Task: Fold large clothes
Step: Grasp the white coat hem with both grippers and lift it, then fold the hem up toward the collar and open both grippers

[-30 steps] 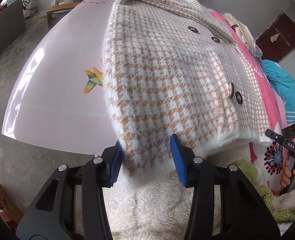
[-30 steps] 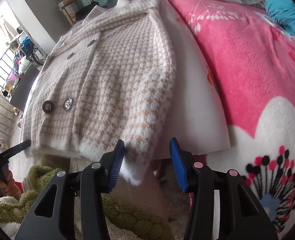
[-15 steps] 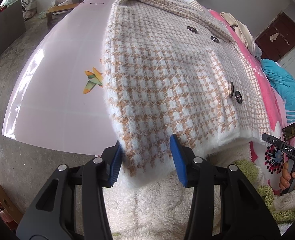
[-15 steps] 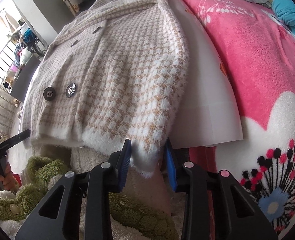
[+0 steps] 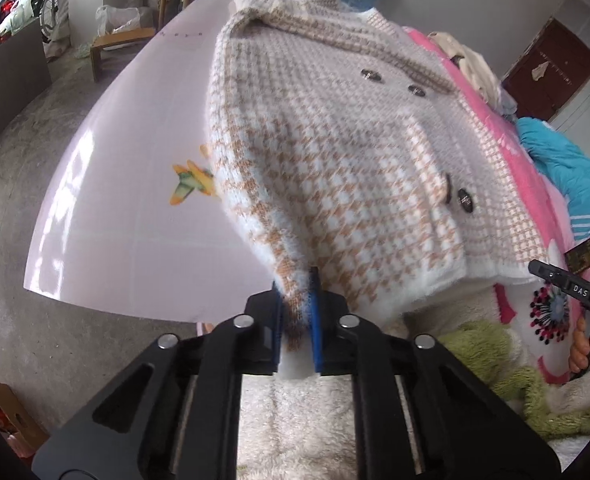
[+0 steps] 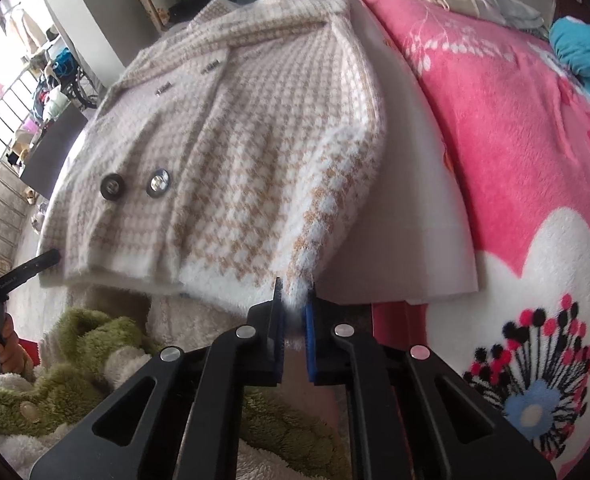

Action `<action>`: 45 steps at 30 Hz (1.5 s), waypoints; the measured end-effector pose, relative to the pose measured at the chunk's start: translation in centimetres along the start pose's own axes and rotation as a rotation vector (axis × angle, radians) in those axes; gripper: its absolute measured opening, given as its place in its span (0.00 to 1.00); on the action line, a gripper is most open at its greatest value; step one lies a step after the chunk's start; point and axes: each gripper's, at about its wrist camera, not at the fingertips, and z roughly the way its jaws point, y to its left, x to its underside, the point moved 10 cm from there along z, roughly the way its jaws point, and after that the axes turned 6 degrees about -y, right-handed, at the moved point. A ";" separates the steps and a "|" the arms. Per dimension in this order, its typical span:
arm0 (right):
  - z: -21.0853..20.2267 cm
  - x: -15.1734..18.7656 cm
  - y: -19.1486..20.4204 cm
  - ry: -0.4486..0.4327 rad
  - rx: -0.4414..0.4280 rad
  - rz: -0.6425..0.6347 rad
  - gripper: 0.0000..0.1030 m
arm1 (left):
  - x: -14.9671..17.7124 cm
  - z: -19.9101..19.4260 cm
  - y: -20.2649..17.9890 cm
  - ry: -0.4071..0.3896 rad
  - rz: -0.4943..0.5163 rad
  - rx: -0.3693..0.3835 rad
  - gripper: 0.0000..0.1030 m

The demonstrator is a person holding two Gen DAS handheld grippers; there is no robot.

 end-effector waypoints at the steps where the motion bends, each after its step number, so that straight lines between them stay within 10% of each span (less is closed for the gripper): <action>1: -0.4 -0.5 0.1 -0.014 -0.005 0.001 0.08 | -0.5 -0.4 -0.1 -0.012 -0.008 0.017 0.08; 11: -2.1 -10.4 1.7 -0.209 -0.098 0.009 0.08 | -11.1 -2.9 -1.4 -0.217 -0.032 0.097 0.07; 19: 2.1 -19.0 0.0 -0.280 -0.154 0.147 0.08 | -19.7 1.4 0.1 -0.220 -0.106 0.124 0.08; 24: 7.4 -22.3 -1.9 -0.246 -0.192 0.257 0.13 | -22.7 5.4 2.0 -0.172 -0.194 0.176 0.34; 27: 10.3 -23.1 -3.3 -0.216 -0.206 0.320 0.28 | -23.2 6.5 3.9 -0.181 -0.291 0.180 0.61; 35: 8.7 -22.1 -0.5 -0.272 -0.210 0.147 0.38 | -22.3 3.6 2.4 -0.277 -0.168 0.174 0.61; 40: 9.1 -18.3 6.3 -0.220 -0.226 -0.148 0.38 | -18.3 5.3 -3.1 -0.179 0.004 0.189 0.61; 45: 8.4 -14.7 5.1 -0.142 -0.248 -0.069 0.38 | -14.3 5.3 -3.5 -0.119 -0.020 0.205 0.61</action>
